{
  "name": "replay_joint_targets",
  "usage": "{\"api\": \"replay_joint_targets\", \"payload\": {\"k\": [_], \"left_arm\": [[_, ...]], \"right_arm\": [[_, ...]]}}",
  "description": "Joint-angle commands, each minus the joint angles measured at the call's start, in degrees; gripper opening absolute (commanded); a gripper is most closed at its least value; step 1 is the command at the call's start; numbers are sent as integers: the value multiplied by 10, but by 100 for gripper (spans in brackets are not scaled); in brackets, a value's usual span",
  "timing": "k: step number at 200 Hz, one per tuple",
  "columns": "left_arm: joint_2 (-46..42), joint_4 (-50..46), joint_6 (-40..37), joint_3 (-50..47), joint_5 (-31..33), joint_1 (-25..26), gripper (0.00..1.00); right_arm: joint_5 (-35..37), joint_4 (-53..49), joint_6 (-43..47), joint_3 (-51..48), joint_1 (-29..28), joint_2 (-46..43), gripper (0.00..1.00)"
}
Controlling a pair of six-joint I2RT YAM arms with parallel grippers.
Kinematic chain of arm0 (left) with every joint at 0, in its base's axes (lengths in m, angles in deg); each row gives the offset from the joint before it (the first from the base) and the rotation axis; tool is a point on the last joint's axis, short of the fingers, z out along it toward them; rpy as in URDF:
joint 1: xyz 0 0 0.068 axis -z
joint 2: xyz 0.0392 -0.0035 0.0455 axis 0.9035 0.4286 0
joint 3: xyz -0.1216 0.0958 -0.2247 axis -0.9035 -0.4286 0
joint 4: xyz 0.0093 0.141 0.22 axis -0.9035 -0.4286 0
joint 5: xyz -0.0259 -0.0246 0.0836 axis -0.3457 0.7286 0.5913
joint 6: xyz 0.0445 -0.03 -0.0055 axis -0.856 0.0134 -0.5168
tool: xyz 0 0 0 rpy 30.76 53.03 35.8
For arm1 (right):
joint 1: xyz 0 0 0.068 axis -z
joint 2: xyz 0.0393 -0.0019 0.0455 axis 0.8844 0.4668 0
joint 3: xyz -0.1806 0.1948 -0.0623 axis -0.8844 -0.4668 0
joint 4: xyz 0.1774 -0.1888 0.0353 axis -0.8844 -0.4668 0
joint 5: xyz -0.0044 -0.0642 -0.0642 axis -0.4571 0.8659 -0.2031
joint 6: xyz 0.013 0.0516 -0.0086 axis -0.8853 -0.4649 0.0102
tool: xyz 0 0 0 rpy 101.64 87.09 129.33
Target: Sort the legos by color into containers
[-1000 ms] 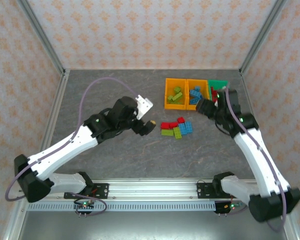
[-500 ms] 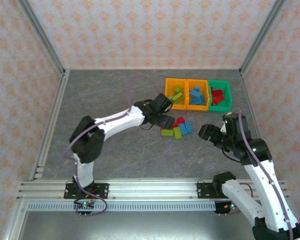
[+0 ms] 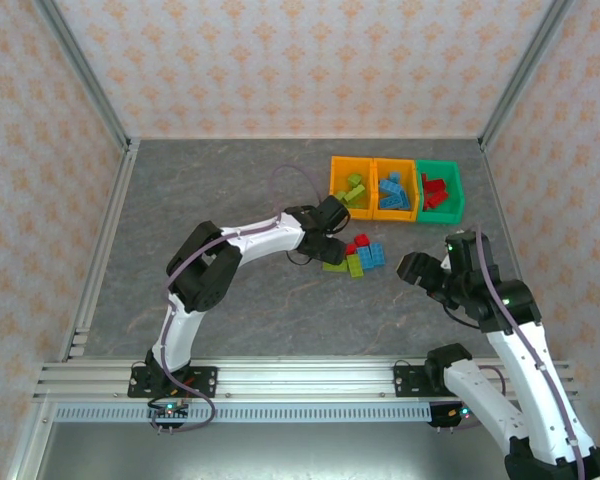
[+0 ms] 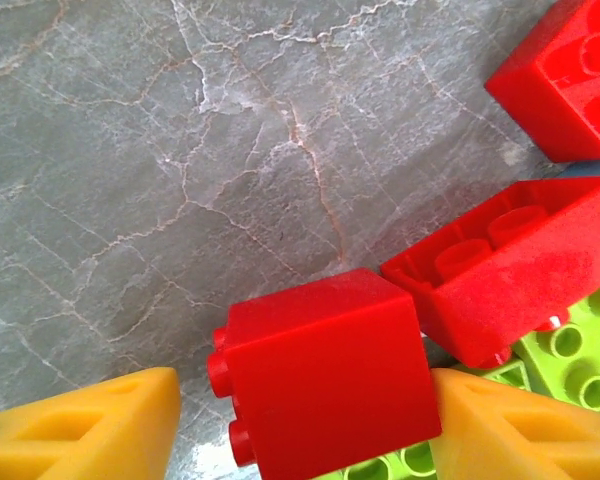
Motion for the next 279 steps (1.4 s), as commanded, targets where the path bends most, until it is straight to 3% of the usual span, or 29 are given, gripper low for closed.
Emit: {"api": "replay_joint_targets", "payload": {"k": [1, 30, 52, 79, 115, 133, 158, 176, 199, 218, 255, 279], "left_arm": [[4, 6, 1, 9, -3, -6, 62], [16, 5, -9, 18, 7, -12, 58], [23, 8, -18, 21, 2, -16, 46], [14, 15, -45, 22, -22, -18, 40], [-78, 86, -114, -25, -83, -20, 38], [-155, 151, -178, -62, -158, -19, 38], [-228, 247, -267, -114, -222, -17, 41], [-272, 337, -341, -164, -286, -17, 44], [-298, 402, -400, -191, -314, -17, 47], [-300, 389, -451, -180, -345, -17, 48], [-300, 383, -463, -167, -371, -14, 48], [-295, 339, -494, -149, -374, -1, 48]], "right_arm": [[13, 20, -15, -11, -4, 8, 83], [-1, 31, -22, -14, -4, 15, 83], [1, 35, -26, -9, -5, 13, 83], [7, 52, -41, -10, -4, 15, 83], [18, 82, -55, 18, 1, 32, 87], [-36, 100, -22, 55, 16, 72, 91], [-203, 128, 26, 110, 34, 155, 92], [-282, 133, 49, 145, 34, 194, 92], [-369, 153, 54, 163, 34, 216, 92], [-395, 171, 45, 153, 34, 215, 91], [-398, 218, 11, 113, 34, 199, 88], [-404, 236, -1, 106, 33, 207, 78]]}}
